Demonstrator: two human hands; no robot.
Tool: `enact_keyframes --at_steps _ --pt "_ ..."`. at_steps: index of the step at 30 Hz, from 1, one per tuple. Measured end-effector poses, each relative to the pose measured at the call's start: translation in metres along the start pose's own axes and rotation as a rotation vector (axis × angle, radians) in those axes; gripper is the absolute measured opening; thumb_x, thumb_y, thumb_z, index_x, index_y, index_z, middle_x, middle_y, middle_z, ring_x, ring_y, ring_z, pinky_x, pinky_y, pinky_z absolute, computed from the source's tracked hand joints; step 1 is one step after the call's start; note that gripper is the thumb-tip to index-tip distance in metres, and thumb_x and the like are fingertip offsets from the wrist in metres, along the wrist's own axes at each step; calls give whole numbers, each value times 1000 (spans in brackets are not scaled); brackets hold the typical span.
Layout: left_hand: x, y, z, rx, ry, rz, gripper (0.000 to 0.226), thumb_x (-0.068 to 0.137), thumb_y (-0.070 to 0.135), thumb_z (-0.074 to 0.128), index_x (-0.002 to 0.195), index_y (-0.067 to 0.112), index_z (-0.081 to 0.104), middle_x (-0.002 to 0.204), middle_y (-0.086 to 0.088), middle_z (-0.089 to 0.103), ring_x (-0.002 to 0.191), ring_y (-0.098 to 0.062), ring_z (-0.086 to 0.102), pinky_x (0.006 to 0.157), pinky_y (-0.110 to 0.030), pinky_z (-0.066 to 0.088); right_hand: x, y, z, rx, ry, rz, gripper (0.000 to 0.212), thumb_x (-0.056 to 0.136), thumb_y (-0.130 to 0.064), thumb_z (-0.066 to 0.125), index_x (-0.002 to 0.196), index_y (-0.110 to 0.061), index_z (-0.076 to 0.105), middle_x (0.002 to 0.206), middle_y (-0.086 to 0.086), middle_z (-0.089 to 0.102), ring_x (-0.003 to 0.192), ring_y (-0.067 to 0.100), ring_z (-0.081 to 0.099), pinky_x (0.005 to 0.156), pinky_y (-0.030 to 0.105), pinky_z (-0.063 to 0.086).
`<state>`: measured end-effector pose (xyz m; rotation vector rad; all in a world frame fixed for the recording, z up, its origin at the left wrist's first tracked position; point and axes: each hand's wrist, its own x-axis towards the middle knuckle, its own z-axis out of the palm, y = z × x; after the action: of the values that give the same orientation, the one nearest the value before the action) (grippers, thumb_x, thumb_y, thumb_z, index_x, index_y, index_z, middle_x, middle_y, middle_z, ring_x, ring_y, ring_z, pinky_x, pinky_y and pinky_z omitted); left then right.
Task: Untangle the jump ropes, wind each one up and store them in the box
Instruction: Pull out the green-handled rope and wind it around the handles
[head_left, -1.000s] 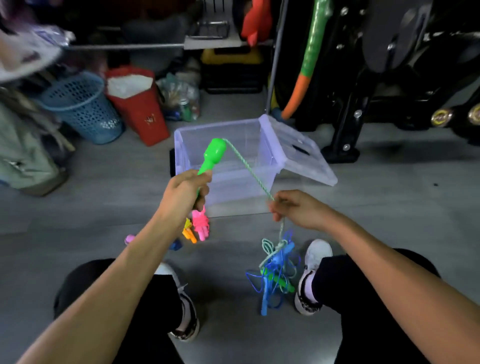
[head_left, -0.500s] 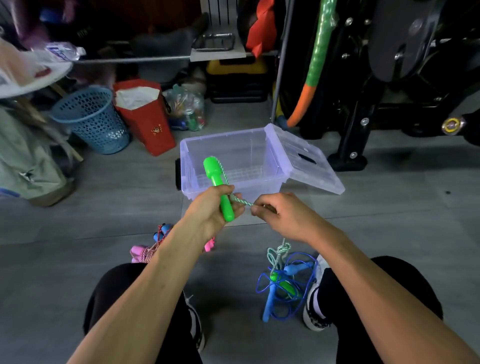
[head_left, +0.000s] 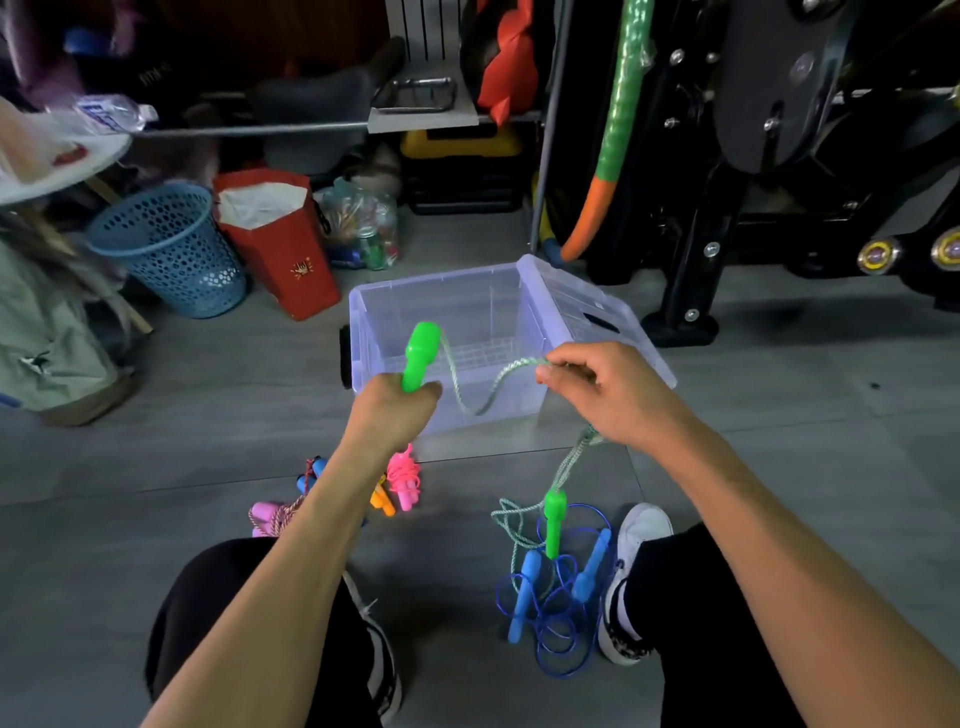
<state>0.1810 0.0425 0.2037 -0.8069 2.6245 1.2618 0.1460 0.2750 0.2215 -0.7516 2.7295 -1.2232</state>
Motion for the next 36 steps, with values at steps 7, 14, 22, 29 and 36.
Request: enact_keyframes --at_steps 7,14,22,29,36 --pt "-25 13 20 -395 -226 372 14 93 24 63 100 14 70 99 2 67 92 -8 60 84 -21 45 -2 -1 19 -29 -179 56 22 94 -34 60 74 -26 64 49 -9 45 48 7 40 49 22 27" --pt "-14 14 22 -753 -161 235 33 90 3 62 67 15 42 47 7 37 45 -11 34 47 -25 38 -3 6 19 39 -215 152 26 91 -33 64 75 -12 64 65 13 59 51 10 46 54 28 38" --pt "-3 -1 28 -6 -196 97 23 89 19 64 72 14 50 60 -6 53 49 -16 44 51 -27 42 -7 21 12 -58 -224 185 20 95 -23 58 77 -14 64 64 -1 66 59 7 64 60 27 48" --pt "-26 19 35 -396 -338 291 29 93 16 62 70 14 47 50 9 52 51 -9 49 58 -16 43 -6 6 25 54 -187 106 18 94 -24 60 81 -13 66 69 -2 69 67 20 64 66 35 50" --pt "-17 17 15 -931 -326 68 34 92 4 59 69 19 39 59 -3 41 39 -11 35 40 -19 38 -10 15 27 -51 -347 126 17 86 -10 61 89 -26 64 79 -15 62 76 7 61 71 23 47"
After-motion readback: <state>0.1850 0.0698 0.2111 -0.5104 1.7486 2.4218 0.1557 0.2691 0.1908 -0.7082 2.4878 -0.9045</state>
